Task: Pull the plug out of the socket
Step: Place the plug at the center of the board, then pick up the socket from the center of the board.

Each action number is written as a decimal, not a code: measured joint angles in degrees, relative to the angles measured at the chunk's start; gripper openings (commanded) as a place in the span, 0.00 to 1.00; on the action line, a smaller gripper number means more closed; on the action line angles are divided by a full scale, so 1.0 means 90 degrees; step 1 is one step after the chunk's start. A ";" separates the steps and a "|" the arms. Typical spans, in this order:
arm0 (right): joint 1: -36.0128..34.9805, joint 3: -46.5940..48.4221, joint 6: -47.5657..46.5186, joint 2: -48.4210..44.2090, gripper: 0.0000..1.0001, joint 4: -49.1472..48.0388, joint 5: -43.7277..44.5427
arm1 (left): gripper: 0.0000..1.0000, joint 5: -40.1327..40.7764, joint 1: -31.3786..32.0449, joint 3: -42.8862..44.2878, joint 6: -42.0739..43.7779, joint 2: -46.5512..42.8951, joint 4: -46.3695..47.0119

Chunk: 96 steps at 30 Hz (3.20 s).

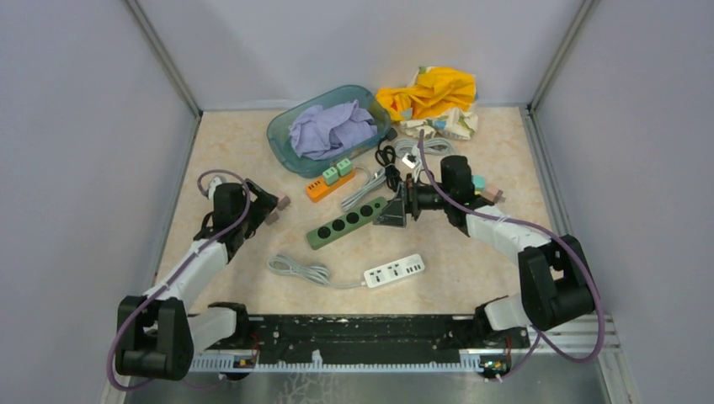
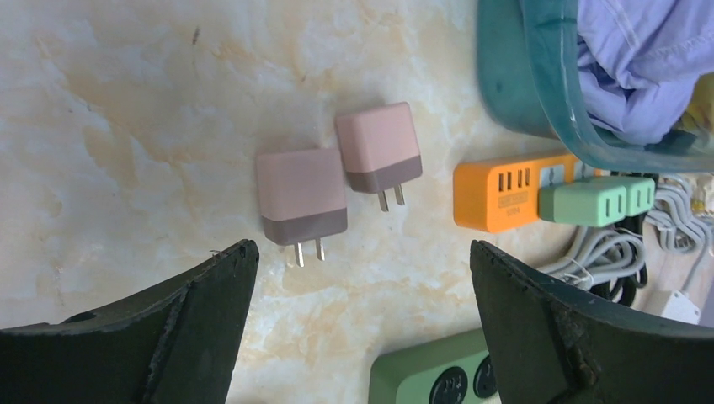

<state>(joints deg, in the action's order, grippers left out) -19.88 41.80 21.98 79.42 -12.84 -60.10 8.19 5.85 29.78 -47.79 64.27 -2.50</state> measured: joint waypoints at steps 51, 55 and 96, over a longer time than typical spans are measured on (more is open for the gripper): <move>0.0117 0.0000 -0.0066 -0.0061 0.99 0.0056 0.0005 | 1.00 -0.5044 0.0024 -0.1090 0.0767 -0.1018 0.2232; 0.0117 0.0000 -0.0097 -0.0061 0.99 0.0056 0.0005 | 1.00 -0.5326 0.0119 -0.1239 0.0765 -0.1124 0.2630; 0.0551 0.0039 -0.0403 -0.0284 0.99 0.0345 0.0112 | 1.00 -0.4685 0.3854 -0.1251 0.2144 0.0015 0.4444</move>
<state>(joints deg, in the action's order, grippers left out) -14.92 42.15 18.35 76.86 -9.74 -59.09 -33.98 40.53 18.52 -28.49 64.40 37.50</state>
